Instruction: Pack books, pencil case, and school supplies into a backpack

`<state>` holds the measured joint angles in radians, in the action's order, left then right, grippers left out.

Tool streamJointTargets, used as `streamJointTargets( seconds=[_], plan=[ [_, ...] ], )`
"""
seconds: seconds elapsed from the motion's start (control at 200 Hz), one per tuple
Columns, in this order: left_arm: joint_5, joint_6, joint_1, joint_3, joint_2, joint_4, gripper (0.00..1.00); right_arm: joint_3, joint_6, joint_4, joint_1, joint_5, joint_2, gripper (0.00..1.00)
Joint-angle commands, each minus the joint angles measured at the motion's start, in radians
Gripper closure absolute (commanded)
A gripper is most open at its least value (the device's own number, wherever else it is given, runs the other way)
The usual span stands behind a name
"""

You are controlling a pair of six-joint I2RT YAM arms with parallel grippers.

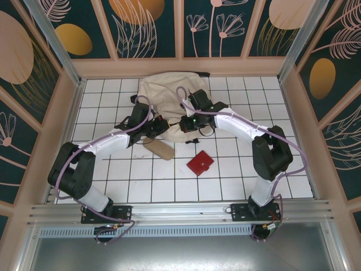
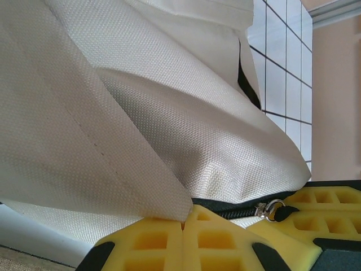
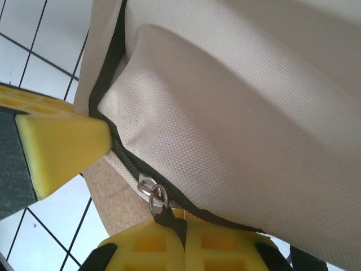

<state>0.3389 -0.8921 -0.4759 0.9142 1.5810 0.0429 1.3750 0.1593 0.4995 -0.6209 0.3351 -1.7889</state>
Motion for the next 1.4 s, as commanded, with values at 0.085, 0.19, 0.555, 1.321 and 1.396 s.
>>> streamJointTargets(
  seconds=[0.085, 0.19, 0.555, 1.321, 1.396],
  plan=[
    [-0.132, 0.051, 0.063, -0.052, 0.008, -0.195, 1.00, 0.049, -0.060, 0.074, 0.069, -0.042, 0.024, 1.00],
    [-0.147, 0.057, 0.081, -0.052, -0.009, -0.200, 1.00, 0.021, -0.075, 0.079, 0.067, -0.101, 0.030, 1.00],
    [-0.154, 0.057, 0.115, -0.056, -0.022, -0.196, 1.00, -0.020, -0.065, 0.073, 0.115, -0.149, 0.066, 1.00],
    [-0.284, 0.153, 0.291, 0.130, -0.014, -0.245, 1.00, -0.002, -0.089, -0.049, 0.163, -0.251, 0.043, 1.00],
    [-0.288, 0.151, 0.328, 0.147, -0.016, -0.230, 1.00, 0.017, -0.088, -0.069, 0.151, -0.169, 0.029, 1.00]
  ],
)
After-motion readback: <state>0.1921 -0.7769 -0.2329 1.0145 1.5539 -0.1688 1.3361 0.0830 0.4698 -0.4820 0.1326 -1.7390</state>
